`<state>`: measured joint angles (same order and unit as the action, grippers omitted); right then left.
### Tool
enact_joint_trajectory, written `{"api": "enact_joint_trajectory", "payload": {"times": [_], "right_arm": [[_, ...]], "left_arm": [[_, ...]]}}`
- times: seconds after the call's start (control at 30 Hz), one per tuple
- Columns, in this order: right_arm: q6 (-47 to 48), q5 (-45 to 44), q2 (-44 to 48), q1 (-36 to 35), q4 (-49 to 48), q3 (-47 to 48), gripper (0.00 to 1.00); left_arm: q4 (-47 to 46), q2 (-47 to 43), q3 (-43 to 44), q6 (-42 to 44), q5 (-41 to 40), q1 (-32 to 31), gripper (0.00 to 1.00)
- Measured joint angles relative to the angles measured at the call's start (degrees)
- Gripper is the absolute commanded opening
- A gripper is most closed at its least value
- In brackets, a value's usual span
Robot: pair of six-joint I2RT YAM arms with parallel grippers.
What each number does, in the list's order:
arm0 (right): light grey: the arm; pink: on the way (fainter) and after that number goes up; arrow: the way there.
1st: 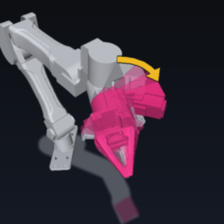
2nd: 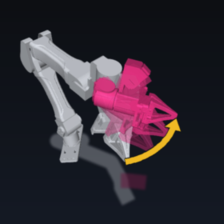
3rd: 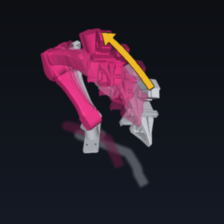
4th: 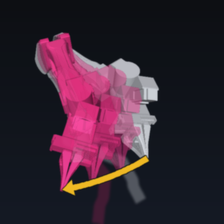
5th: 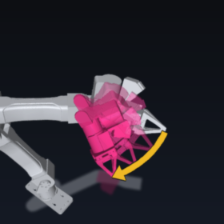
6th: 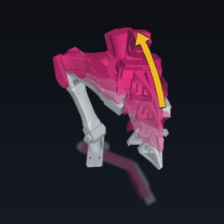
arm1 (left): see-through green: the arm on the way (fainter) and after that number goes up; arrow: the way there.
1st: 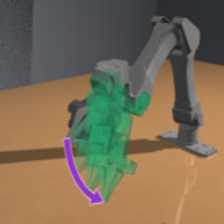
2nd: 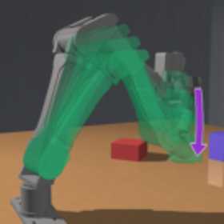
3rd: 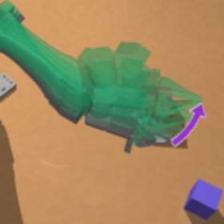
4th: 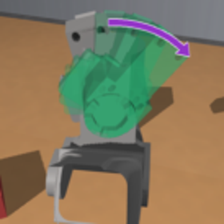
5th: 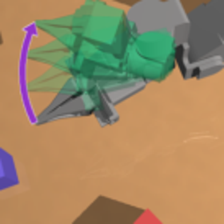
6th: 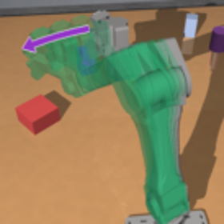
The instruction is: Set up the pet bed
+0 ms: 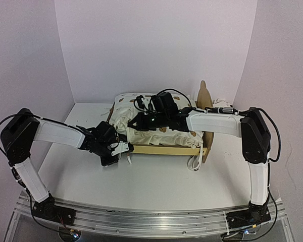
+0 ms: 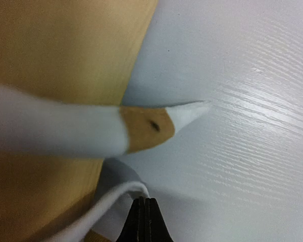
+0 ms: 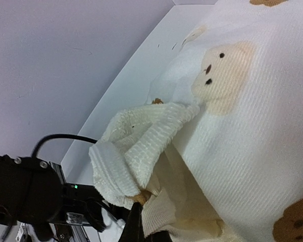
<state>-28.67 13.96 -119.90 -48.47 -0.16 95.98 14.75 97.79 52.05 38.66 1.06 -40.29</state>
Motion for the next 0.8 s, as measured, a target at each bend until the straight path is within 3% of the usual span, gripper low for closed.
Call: {"api": "enact_joint_trajectory", "payload": {"times": [0.17, 0.33, 0.57, 0.8], "right_arm": [[0.2, -0.1, 0.1, 0.3, -0.2, -0.9, 0.0], [0.3, -0.6, 0.6, 0.5, -0.1, -2.9, 0.0], [0.7, -0.9, 2.2, 0.6, 0.0, -4.4, 0.0], [1.2, -1.4, 3.0, 0.6, -0.1, -5.2, 0.0]], "left_arm": [[5.4, -6.7, 3.6, 0.8, 4.2, 1.6, 0.0], [5.2, -10.7, 8.1, 2.3, 7.1, 3.1, 0.0], [-0.6, -6.8, 13.3, 2.4, 10.7, 7.8, 0.0], [-2.7, -2.7, 13.4, 3.7, 16.8, 8.3, 0.0]]}}
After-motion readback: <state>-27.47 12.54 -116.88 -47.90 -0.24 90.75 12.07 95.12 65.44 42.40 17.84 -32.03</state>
